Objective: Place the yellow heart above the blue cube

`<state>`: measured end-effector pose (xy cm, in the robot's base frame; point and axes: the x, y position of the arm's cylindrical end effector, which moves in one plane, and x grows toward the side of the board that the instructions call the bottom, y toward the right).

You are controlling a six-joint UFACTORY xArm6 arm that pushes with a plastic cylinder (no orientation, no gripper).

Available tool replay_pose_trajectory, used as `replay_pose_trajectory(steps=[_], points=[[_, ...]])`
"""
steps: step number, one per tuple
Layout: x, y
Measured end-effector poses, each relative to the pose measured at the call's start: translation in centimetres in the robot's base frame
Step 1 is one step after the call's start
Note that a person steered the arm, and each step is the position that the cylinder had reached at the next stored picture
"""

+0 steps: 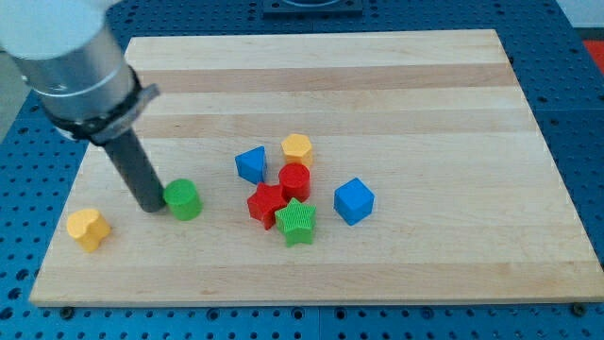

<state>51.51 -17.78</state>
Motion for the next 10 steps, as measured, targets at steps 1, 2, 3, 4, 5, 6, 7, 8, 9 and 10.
replay_pose_trajectory(steps=[1, 2, 3, 4, 5, 6, 7, 8, 9, 10], points=[[2.0, 2.6], [3.1, 3.3], [2.7, 4.1], [2.4, 4.1], [6.8, 2.1], [9.8, -5.5], [6.7, -10.2], [3.7, -7.4], [-0.1, -4.9], [-5.2, -2.1]])
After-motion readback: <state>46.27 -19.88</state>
